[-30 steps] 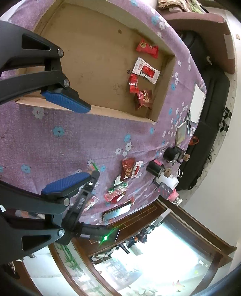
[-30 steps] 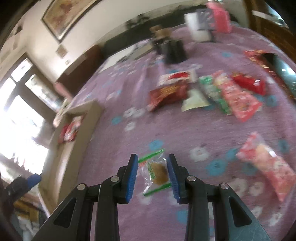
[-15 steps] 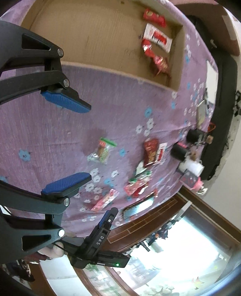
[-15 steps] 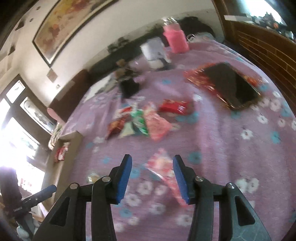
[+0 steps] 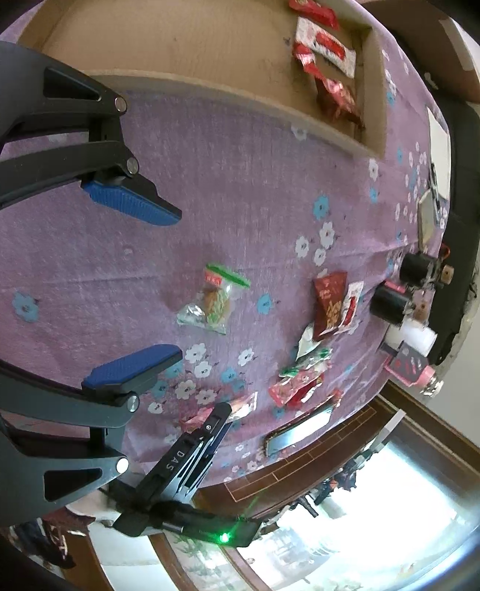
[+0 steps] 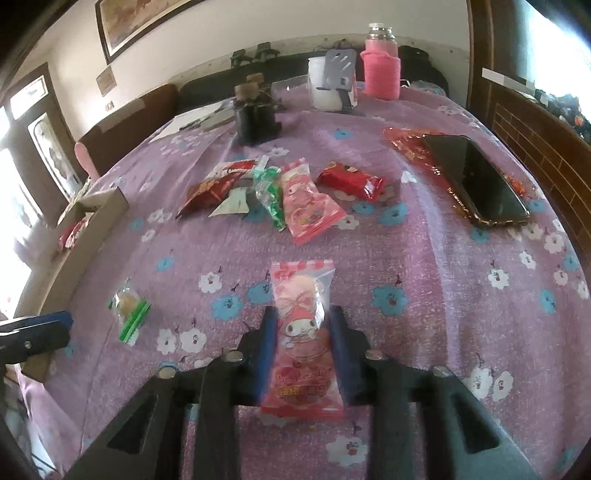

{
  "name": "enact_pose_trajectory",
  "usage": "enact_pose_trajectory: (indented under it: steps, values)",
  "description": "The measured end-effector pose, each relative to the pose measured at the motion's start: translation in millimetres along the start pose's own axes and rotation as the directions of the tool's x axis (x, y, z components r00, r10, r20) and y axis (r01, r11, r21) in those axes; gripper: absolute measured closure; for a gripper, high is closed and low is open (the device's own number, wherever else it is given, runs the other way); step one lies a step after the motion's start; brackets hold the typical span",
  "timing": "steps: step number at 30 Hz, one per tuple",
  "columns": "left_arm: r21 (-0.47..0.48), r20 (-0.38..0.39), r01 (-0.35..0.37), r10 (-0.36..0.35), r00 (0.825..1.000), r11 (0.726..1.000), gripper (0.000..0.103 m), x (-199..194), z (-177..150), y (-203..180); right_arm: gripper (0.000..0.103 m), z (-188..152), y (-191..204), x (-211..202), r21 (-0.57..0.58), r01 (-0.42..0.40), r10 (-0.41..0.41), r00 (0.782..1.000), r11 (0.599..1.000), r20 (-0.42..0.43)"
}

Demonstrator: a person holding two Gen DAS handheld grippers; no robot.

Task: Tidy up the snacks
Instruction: 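Return both tools to the table and grasp the pink character candy bar with the right tool, then grasp the clear cookie bag with green trim with the left tool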

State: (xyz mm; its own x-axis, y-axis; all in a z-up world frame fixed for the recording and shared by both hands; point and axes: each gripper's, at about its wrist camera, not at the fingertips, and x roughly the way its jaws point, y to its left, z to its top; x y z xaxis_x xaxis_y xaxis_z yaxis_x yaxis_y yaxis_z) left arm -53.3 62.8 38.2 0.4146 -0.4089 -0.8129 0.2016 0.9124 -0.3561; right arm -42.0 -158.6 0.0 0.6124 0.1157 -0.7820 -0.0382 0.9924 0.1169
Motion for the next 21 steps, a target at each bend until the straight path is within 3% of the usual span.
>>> enact_pose_trajectory:
  steps: [8,10,17,18,20,21]
  values:
    - [0.079,0.003,-0.091,0.091,0.996,0.993,0.037,36.0,14.0,-20.2,0.074,-0.5,-5.1,-2.0,0.025,-0.018,0.018,1.0,1.0,0.009]
    - [0.112,0.035,-0.134,0.131,0.991,0.985,0.037,40.6,16.8,-25.2,0.074,-0.7,-5.7,-2.4,0.029,-0.02,0.019,1.0,0.999,0.009]
    - [0.273,0.111,-0.269,0.247,0.963,0.924,0.037,56.8,8.5,-46.3,0.073,-0.4,-8.5,-3.3,0.044,-0.027,0.027,1.0,0.999,0.013]
    - [0.286,0.121,-0.266,0.24,0.963,0.921,0.038,56.0,5.3,-48.2,0.073,-0.5,-8.7,-3.2,0.044,-0.027,0.026,1.0,0.999,0.013]
    - [0.297,0.13,-0.254,0.225,0.966,0.921,0.056,52.3,3.4,-48.8,0.072,-0.4,-8.8,-3.3,0.044,-0.027,0.027,1.0,0.999,0.013]
    - [0.298,0.132,-0.257,0.227,0.965,0.919,0.057,50.9,3.3,-48.6,0.073,-0.5,-8.7,-3.3,0.044,-0.027,0.026,1.0,0.999,0.013]
